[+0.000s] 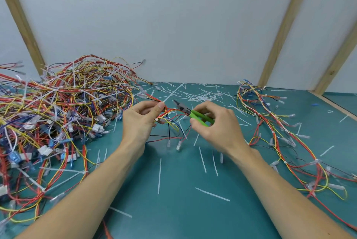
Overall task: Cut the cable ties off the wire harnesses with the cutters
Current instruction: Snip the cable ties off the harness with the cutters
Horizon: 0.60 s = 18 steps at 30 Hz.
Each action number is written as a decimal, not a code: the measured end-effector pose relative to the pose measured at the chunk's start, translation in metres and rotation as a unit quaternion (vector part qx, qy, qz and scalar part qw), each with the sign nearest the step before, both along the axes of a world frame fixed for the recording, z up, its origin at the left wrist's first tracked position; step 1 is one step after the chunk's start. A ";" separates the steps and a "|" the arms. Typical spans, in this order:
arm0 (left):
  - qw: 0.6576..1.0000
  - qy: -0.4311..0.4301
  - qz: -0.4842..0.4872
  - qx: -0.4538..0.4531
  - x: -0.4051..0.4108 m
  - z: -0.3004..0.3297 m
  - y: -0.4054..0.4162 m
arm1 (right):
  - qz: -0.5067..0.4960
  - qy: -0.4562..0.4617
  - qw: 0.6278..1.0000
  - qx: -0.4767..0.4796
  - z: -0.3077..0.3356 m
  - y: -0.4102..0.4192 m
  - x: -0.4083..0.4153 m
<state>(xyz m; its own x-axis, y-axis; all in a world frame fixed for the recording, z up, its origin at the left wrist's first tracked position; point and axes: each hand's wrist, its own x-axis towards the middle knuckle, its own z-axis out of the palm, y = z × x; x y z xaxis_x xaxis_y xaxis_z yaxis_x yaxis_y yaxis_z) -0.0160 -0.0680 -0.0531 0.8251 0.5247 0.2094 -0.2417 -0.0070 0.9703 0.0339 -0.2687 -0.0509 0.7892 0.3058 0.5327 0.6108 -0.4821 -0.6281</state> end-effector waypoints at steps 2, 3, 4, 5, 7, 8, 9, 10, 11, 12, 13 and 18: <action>1.000 -0.002 0.001 0.006 0.000 -0.001 0.000 | -0.006 0.011 1.000 -0.016 -0.001 0.002 0.000; 1.000 -0.006 0.000 0.011 0.000 -0.001 0.000 | -0.004 0.015 1.000 -0.017 -0.001 0.002 0.000; 1.000 -0.010 -0.003 0.016 0.000 -0.001 -0.001 | 0.000 0.019 1.000 -0.013 -0.001 0.003 0.000; 1.000 -0.014 -0.005 0.022 0.000 -0.001 -0.001 | 0.004 0.024 1.000 -0.008 0.000 0.003 0.000; 0.999 -0.022 -0.012 0.031 0.000 -0.001 -0.002 | 0.010 0.033 0.999 0.003 0.000 0.004 0.000; 0.999 -0.024 -0.016 0.034 0.000 -0.001 -0.002 | 0.010 0.036 0.999 0.005 0.000 0.004 -0.001; 0.999 -0.027 -0.018 0.036 0.000 -0.002 -0.002 | 0.010 0.039 0.999 0.006 0.001 0.005 -0.001; 0.999 -0.030 -0.020 0.037 0.000 -0.002 -0.002 | 0.009 0.041 0.999 0.006 0.001 0.005 -0.001; 0.999 -0.032 -0.021 0.039 0.000 -0.002 -0.002 | 0.009 0.042 0.999 0.007 0.001 0.005 -0.002; 0.998 -0.034 -0.022 0.041 0.000 -0.003 -0.002 | 0.010 0.043 0.999 0.007 0.001 0.005 -0.002; 0.998 -0.035 -0.025 0.043 0.000 -0.003 -0.002 | 0.010 0.043 0.999 0.007 0.002 0.005 -0.002; 0.997 -0.052 -0.038 0.040 0.001 -0.004 -0.003 | 0.005 0.039 0.999 0.010 0.002 0.006 -0.003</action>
<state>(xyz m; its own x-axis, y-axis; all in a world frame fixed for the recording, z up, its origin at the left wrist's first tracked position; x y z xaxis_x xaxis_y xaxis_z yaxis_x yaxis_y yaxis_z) -0.0154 -0.0711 -0.0567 0.8335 0.4405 0.3334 -0.3428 -0.0607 0.9374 0.0308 -0.2631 -0.0493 0.8254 0.3036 0.4759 0.5644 -0.4637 -0.6829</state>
